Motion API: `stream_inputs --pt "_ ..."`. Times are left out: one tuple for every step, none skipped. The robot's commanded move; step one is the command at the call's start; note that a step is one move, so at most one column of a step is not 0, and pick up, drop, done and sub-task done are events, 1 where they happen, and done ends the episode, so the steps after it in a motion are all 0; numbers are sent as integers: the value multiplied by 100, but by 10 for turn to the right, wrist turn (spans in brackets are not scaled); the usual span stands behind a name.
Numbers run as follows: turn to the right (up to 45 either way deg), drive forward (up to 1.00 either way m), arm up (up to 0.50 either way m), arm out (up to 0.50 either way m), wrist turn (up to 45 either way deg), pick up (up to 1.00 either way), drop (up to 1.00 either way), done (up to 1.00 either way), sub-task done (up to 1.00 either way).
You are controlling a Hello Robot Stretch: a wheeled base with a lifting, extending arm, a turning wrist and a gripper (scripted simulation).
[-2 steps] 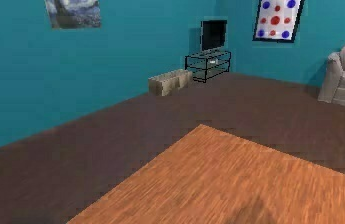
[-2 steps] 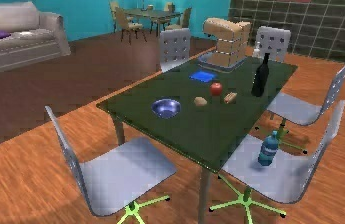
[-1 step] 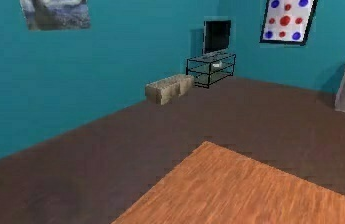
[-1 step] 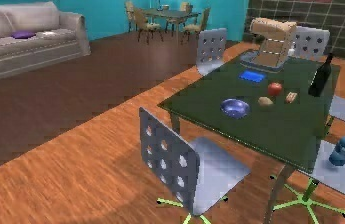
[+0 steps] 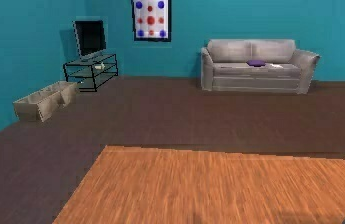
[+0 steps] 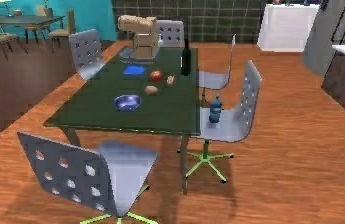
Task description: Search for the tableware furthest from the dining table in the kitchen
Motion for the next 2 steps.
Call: stream_inputs --pt "0 85 0 0 0 0 0 0 0" --pt "450 0 0 0 0 0 0 0 0"
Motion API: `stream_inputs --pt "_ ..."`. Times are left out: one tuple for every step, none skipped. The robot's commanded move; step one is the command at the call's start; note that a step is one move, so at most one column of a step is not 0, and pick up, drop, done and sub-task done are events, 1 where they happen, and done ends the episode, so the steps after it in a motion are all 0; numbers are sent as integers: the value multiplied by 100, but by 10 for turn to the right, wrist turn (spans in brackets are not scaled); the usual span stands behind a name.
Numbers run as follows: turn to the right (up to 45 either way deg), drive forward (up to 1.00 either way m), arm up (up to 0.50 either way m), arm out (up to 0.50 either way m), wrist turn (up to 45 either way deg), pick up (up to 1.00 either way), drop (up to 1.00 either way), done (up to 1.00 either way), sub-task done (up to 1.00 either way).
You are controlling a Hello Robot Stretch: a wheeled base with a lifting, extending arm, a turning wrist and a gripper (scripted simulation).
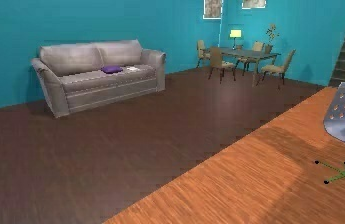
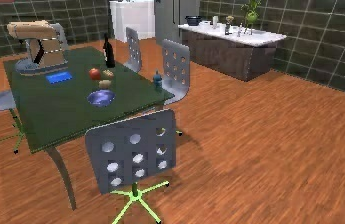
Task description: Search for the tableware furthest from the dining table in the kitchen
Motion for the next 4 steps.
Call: stream_inputs --pt "180 0 0 0 0 0 0 0 0" --pt "0 100 0 0 0 0 0 0 0" --pt "360 0 0 0 0 0 0 0 0" --pt "0 55 0 0 0 0 0 0 0"
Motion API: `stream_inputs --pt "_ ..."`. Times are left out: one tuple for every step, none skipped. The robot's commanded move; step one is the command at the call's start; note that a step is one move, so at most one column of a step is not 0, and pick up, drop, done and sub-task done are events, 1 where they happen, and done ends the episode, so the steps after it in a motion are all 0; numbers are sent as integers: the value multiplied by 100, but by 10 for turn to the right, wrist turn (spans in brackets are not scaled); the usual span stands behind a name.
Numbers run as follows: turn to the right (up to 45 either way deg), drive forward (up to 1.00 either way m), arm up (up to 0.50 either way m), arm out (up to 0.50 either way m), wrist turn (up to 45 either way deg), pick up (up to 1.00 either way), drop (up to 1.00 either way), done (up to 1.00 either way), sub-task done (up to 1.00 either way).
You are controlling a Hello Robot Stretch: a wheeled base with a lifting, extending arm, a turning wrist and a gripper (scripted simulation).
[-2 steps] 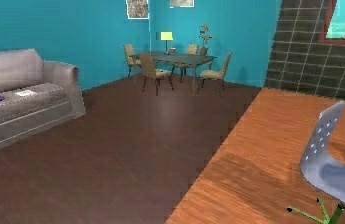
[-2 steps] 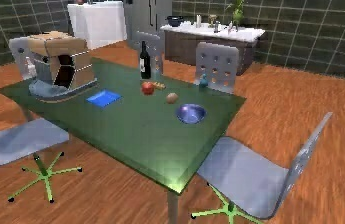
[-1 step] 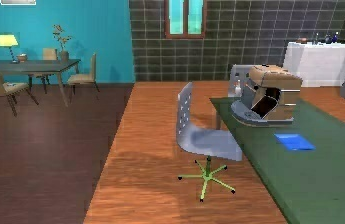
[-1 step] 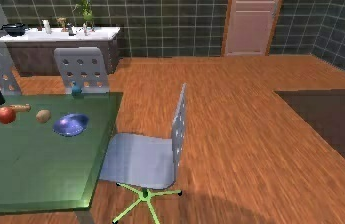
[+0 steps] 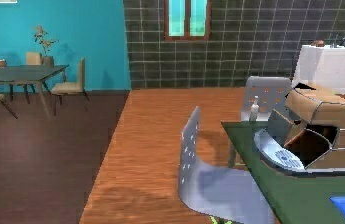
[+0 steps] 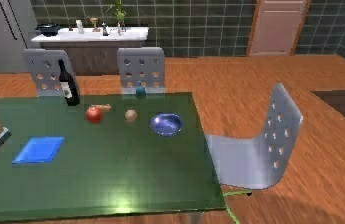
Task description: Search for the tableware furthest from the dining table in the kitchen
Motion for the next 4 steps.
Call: stream_inputs --pt "-390 0 0 0 0 0 0 0 0" --pt "0 80 0 0 0 0 0 0 0" --pt "300 0 0 0 0 0 0 0 0" --pt "0 65 0 0 0 0 0 0 0"
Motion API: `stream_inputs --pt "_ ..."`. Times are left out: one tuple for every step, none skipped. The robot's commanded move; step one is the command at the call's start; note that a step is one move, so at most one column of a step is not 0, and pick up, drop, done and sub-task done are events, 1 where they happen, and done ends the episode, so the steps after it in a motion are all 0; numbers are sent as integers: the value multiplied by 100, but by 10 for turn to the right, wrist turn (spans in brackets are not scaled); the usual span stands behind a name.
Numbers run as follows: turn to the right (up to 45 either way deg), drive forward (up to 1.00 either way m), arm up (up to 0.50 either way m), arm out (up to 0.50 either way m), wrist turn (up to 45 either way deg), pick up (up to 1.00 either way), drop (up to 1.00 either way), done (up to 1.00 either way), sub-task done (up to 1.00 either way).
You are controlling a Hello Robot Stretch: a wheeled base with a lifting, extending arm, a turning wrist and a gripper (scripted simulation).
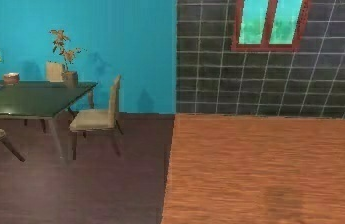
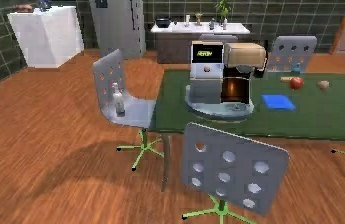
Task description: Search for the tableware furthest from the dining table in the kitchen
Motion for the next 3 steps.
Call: stream_inputs --pt "450 0 0 0 0 0 0 0 0" --pt "30 0 0 0 0 0 0 0 0" --pt "0 100 0 0 0 0 0 0 0"
